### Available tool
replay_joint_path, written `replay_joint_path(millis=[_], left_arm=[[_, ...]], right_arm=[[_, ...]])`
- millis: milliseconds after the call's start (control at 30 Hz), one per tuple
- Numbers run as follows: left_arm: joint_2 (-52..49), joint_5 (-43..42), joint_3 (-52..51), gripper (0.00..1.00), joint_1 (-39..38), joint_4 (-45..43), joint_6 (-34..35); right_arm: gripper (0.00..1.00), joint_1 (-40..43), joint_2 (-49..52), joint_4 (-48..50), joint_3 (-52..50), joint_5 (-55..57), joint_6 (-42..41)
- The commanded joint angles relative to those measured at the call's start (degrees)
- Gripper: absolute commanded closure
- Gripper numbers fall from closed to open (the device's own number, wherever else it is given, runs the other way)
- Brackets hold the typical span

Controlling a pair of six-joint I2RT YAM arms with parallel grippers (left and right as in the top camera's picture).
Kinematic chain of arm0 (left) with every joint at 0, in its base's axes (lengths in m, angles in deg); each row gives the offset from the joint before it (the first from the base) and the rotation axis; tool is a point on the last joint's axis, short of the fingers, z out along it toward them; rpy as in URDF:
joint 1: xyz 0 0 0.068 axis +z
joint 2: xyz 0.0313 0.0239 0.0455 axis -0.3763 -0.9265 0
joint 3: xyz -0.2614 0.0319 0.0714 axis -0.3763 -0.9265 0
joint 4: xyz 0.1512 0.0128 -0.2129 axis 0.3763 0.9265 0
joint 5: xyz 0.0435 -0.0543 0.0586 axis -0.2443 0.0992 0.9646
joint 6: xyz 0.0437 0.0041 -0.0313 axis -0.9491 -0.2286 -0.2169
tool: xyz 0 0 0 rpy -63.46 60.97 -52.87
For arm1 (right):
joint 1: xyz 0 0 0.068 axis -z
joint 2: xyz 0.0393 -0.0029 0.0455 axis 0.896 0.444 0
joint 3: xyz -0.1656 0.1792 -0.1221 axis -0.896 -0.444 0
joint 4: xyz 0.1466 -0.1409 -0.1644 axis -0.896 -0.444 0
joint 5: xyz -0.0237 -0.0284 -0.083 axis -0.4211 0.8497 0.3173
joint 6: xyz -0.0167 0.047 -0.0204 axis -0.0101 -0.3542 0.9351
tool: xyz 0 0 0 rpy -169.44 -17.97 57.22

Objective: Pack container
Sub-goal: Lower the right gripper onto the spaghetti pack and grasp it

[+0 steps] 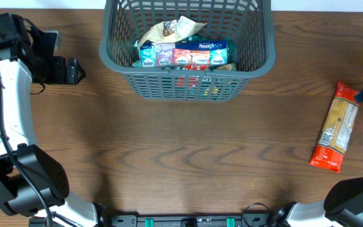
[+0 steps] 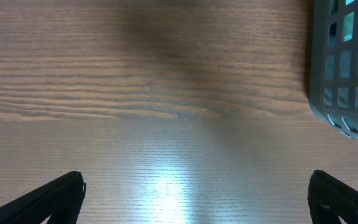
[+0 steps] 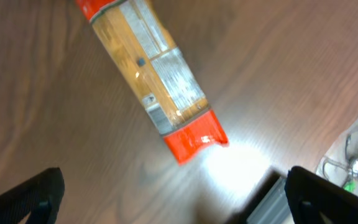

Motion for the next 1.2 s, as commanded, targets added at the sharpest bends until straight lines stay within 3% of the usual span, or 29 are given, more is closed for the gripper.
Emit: replay_joint_path(millis=[0, 200, 500, 1167], left_arm=[[1.27, -0.11, -0.20, 0.01, 0.20, -0.02, -1.01], [1.27, 1.16, -0.20, 0.02, 0.20, -0.26, -1.22], [1.27, 1.16, -0.20, 0.01, 0.20, -1.05, -1.44], [1.27, 1.14, -0.20, 0.01, 0.20, -1.97, -1.62]], right_arm=[[0.01, 0.35, 0.11, 6.38, -9.68, -2.14, 9.60], [0.01, 0.81, 0.13, 21.53, -24.11, -1.20, 18.60], [0.01, 3.32, 0.13, 32.50, -32.89, -1.29, 19.58], [0.01, 3.72, 6.19, 49.13, -37.13, -4.70, 20.65]])
